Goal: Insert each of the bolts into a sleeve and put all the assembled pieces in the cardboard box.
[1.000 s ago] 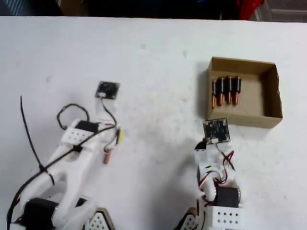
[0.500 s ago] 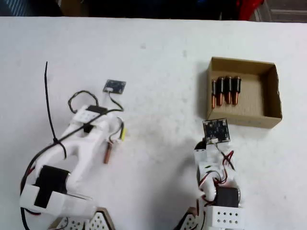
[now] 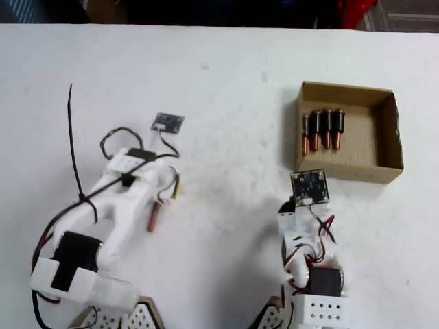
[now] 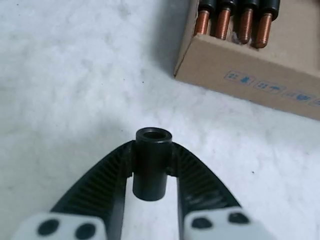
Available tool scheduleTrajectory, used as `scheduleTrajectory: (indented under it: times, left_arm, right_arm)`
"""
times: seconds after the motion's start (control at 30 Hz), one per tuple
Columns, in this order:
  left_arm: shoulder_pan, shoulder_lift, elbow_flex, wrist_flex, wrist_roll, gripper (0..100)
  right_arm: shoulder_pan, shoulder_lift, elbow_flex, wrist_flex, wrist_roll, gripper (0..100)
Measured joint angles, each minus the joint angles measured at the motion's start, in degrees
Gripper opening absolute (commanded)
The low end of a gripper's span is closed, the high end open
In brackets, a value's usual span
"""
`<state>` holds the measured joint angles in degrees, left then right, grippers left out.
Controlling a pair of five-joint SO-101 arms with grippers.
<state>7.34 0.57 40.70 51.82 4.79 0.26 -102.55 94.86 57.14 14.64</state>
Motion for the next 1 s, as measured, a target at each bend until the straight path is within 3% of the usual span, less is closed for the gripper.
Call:
scheduleTrajectory:
  times: [0.2,0.57,0.87,1.0]
  left_arm:
    - [-0.09,-5.63,0.00,0.26,-0.26,2]
    - [-0.18,-34.81,0.00,12.66,-0.26,2]
    - [0.00,-50.73,0.00,12.84,-0.26,2]
    - [2.20,-54.95,0.44,8.70,-0.26,2]
  right_arm:
    - [-8.18,0.00,0.00,-3.78,-0.09,1.7]
    - [-23.91,0.00,0.00,-12.66,-0.09,1.7]
    - [-32.53,0.00,0.00,-22.95,-0.18,1.6]
    - [-34.99,0.00,0.00,-26.81,-0.18,1.6]
